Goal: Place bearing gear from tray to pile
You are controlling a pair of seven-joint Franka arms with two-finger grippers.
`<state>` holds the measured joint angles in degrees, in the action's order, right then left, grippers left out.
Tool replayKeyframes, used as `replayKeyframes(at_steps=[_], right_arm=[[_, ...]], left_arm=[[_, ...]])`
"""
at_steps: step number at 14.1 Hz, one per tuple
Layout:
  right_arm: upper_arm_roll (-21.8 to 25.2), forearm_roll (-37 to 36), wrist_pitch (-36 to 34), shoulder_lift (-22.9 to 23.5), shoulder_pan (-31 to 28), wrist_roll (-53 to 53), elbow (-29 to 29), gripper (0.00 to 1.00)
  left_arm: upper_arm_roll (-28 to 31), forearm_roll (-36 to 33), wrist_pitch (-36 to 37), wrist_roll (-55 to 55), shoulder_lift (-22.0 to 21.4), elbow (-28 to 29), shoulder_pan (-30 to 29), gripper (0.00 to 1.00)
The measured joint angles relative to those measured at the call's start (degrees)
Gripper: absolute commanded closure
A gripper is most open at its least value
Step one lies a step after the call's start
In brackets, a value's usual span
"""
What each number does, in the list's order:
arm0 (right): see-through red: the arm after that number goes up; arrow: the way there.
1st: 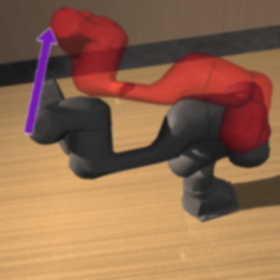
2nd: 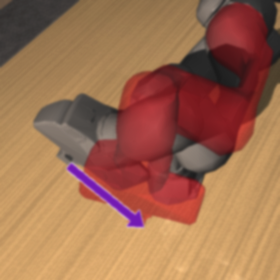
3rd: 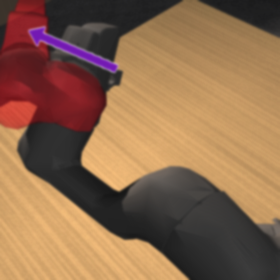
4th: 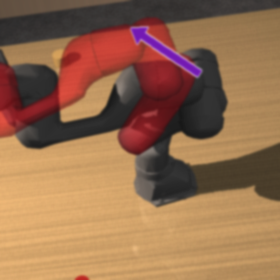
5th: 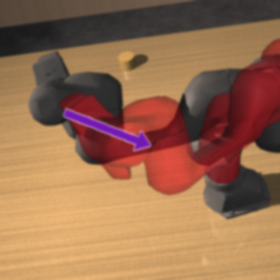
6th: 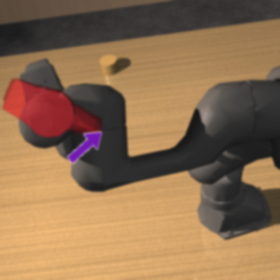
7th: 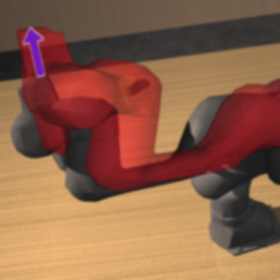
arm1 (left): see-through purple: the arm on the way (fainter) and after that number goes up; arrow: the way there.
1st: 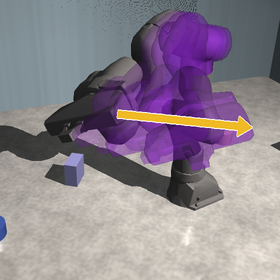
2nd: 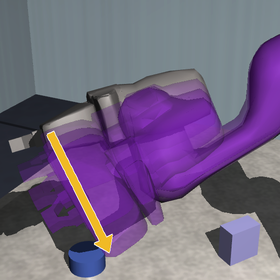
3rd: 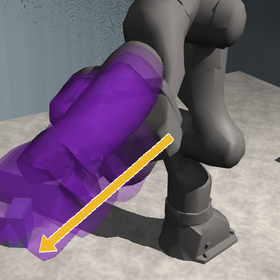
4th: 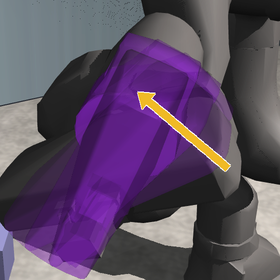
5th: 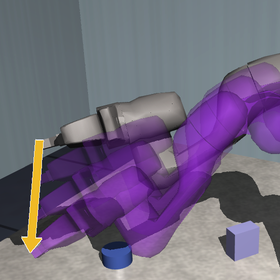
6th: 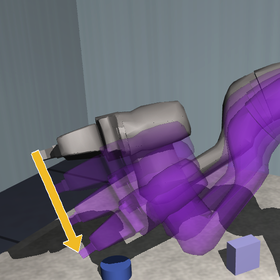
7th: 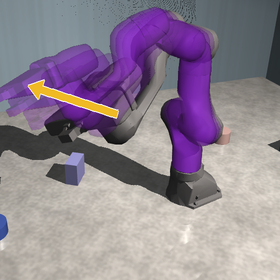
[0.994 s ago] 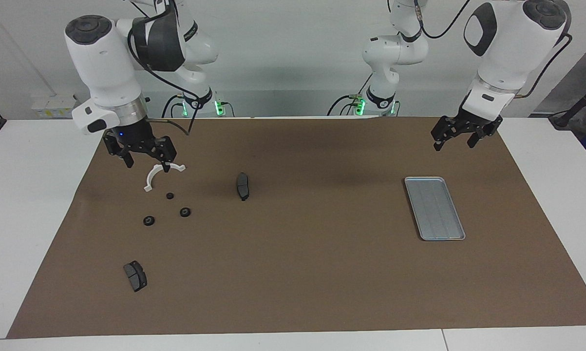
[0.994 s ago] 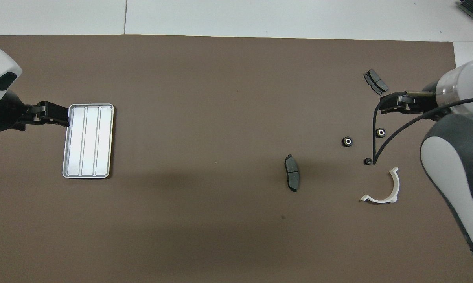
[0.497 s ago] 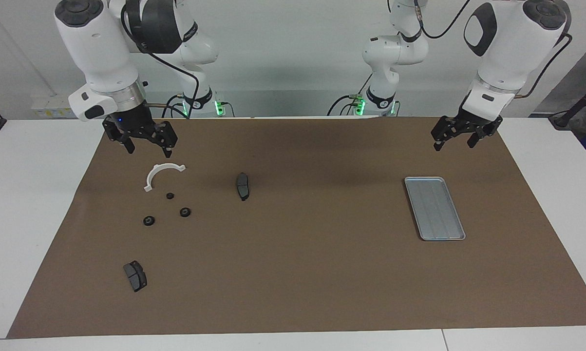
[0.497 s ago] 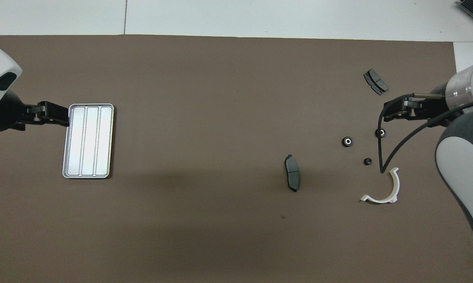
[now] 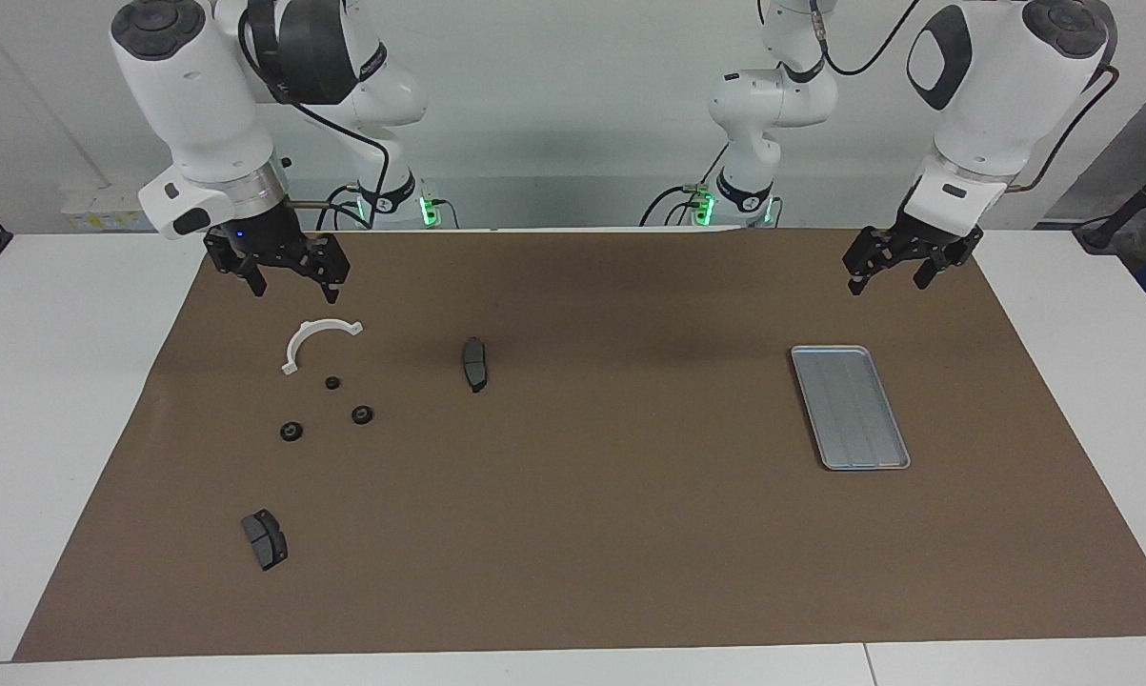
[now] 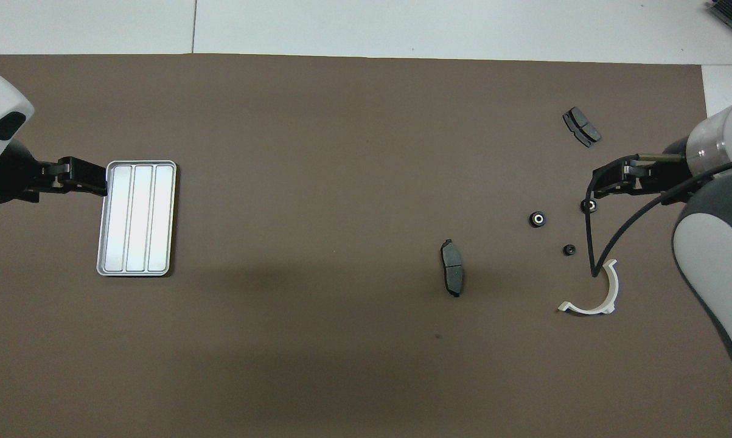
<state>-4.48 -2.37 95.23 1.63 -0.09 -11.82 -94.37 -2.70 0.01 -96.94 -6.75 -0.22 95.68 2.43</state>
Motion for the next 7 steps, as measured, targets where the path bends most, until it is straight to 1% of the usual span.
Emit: replayKeyframes(at_steps=[7], right_arm=[[-0.02, 0.00, 0.00, -0.35, 0.00, 0.00, -0.39, 0.00]], left_arm=[[0.00, 0.00, 0.01, 0.00, 0.00, 0.00, 0.00, 0.00]])
